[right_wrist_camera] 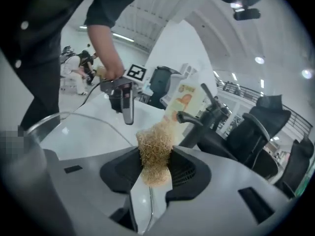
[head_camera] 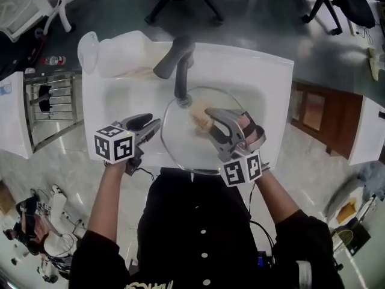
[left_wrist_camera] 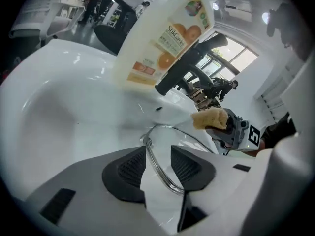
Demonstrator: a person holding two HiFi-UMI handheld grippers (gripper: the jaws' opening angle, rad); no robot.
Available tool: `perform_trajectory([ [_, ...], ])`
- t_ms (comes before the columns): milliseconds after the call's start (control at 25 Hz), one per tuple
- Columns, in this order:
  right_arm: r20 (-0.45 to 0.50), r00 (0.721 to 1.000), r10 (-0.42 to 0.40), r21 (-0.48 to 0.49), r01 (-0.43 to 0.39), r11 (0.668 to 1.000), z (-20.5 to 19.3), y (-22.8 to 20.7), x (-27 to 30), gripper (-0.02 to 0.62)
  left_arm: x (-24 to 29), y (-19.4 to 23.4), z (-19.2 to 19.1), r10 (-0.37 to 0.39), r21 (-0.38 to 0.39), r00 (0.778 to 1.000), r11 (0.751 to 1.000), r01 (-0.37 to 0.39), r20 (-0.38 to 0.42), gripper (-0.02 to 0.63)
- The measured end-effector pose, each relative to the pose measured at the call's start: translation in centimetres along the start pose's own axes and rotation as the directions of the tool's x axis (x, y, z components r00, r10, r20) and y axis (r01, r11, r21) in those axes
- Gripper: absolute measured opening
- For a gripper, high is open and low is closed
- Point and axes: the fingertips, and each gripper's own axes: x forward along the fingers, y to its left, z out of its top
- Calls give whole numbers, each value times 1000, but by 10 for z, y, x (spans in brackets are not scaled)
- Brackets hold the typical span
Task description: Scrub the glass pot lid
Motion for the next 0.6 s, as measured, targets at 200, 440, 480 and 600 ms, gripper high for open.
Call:
perform_trajectory([
  [200,-27,995,100,-216,-104,971,-17,35,20,158,21,6,-19,-82,-64,990,995,75,-112,199],
  [440,-88,990,113,-485,-142,863,-40,49,52,158,42,7,-48,-160,-212,944,972,100,-290,239],
  [480,-101,988,118,-520,-153,840,-46,53,56,158,45,6,-51,-165,-215,938,971,101,-304,241],
  [600,-128,983,134,-589,-184,787,-56,60,69,158,51,4,-55,-170,-204,933,973,108,-318,239],
])
